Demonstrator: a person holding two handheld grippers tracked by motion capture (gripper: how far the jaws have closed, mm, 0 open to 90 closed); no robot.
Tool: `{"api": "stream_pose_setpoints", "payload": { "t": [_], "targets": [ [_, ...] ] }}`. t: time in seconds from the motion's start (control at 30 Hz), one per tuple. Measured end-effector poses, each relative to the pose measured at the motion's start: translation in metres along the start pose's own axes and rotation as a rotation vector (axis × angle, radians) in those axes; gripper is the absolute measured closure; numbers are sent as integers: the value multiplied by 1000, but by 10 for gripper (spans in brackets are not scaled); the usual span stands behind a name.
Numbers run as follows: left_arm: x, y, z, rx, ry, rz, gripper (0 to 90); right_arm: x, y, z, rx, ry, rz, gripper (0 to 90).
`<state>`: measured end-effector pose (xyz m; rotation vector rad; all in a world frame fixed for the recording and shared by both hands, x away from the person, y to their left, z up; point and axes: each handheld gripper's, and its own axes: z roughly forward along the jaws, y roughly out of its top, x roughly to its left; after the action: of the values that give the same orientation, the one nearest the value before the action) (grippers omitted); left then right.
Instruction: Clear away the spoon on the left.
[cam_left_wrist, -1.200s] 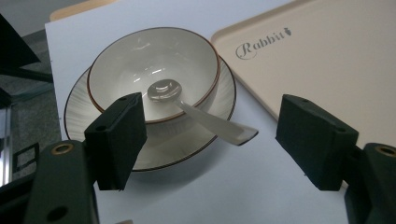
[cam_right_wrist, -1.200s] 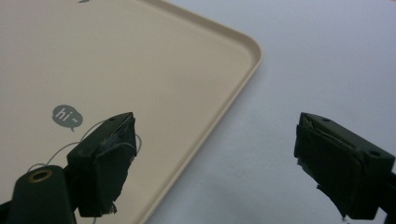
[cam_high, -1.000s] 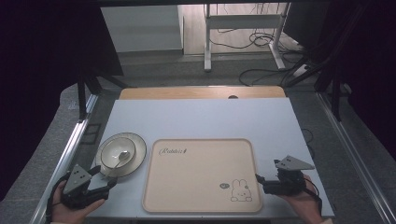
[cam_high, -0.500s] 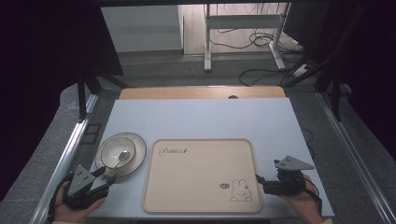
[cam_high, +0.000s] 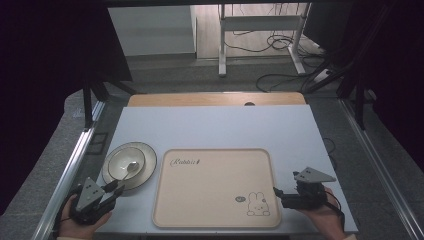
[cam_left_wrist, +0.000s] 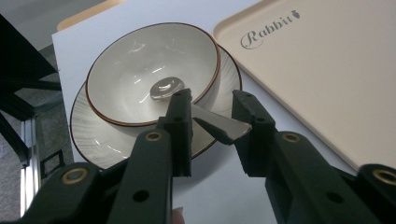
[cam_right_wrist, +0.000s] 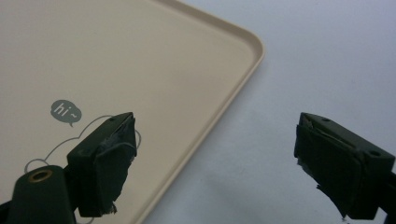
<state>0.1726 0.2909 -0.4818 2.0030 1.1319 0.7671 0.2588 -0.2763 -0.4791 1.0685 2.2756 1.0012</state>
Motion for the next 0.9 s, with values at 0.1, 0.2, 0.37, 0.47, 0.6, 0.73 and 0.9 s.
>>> {"api": "stream_pose_setpoints", "payload": {
  "t": [0.1, 0.2, 0.37, 0.47, 0.6, 0.73, 0.9],
  "targets": [
    [0, 0, 0, 0, 2, 2, 728, 0, 0, 0, 0, 0, 0, 132],
    [0, 0, 0, -1, 5, 3, 741, 0, 0, 0, 0, 0, -1, 132],
    [-1, 0, 0, -1, 20, 5, 783, 0, 0, 0, 1, 0, -3, 132],
    [0, 0, 0, -2, 21, 1, 800, 0, 0, 0, 1, 0, -3, 132],
    [1, 0, -1, 1, 31, -1, 826, 1, 0, 0, 0, 0, -5, 132],
    [1, -1, -1, -5, 39, -5, 854, 1, 0, 0, 0, 0, -6, 132],
    [2, 0, -1, -1, 53, -16, 875, 1, 0, -1, -6, -6, -12, 132]
  ]
}}
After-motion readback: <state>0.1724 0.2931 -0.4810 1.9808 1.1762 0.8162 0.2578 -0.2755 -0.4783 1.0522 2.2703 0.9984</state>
